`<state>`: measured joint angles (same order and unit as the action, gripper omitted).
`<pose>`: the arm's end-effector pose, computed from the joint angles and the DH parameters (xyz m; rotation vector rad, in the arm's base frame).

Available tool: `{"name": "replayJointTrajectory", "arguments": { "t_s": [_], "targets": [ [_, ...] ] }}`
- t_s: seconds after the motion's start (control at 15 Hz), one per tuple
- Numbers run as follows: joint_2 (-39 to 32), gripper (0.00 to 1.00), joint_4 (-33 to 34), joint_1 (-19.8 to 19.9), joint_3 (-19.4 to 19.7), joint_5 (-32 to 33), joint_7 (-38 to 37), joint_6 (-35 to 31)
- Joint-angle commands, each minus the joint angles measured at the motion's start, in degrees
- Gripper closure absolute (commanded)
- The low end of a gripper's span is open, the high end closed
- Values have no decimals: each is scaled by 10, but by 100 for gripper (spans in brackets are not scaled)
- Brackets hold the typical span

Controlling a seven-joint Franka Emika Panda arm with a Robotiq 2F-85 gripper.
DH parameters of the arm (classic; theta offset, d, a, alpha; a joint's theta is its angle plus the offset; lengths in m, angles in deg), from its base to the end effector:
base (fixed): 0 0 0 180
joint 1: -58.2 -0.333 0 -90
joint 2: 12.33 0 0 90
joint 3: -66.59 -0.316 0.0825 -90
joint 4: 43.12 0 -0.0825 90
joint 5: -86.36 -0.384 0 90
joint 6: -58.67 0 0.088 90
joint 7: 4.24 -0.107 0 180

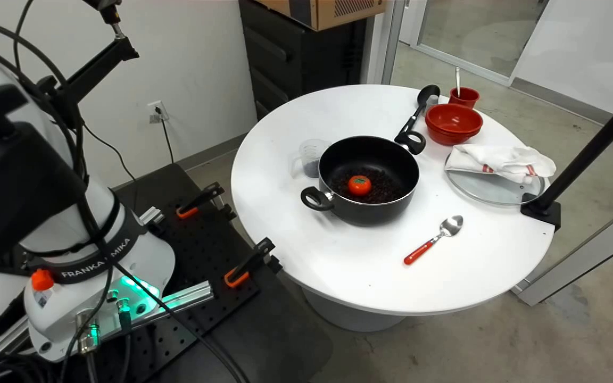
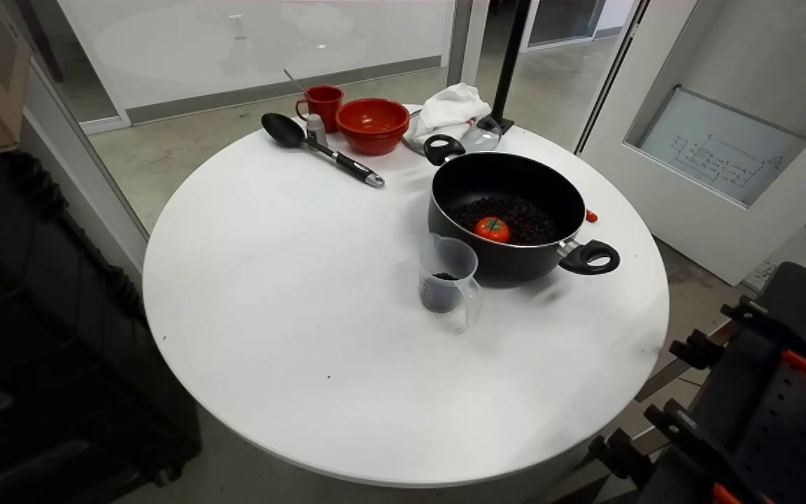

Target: Remove the tomato from the black pot and put it on the table

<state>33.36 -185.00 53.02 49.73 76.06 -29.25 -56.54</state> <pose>0.3126 0.1596 0.5669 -3.0170 0.2355 -0.4634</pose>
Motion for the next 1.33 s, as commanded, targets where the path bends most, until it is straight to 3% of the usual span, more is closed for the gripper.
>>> {"name": "replayJointTrajectory", "arguments": {
  "t_s": [0.0, 0.2, 0.4, 0.6, 0.73, 0.8, 0.87, 1.0, 1.27],
  "targets": [
    [-39, 0, -45, 19, -19, 9, -9, -141],
    [-113, 0, -59, 51, -40, 43, -30, -242],
    [-208, 0, -43, 112, -69, 118, -80, -310],
    [-305, 0, -6, 185, -96, 233, -165, -331],
    [-366, 0, 25, 213, -98, 332, -239, -319],
    [-394, 0, 41, 253, -127, 366, -267, -312],
    [-428, 0, 58, 213, -79, 424, -312, -298],
    [-487, 0, 90, 181, -35, 491, -364, -274],
    [-578, 0, 136, 99, 70, 515, -377, -259]
  ]
}}
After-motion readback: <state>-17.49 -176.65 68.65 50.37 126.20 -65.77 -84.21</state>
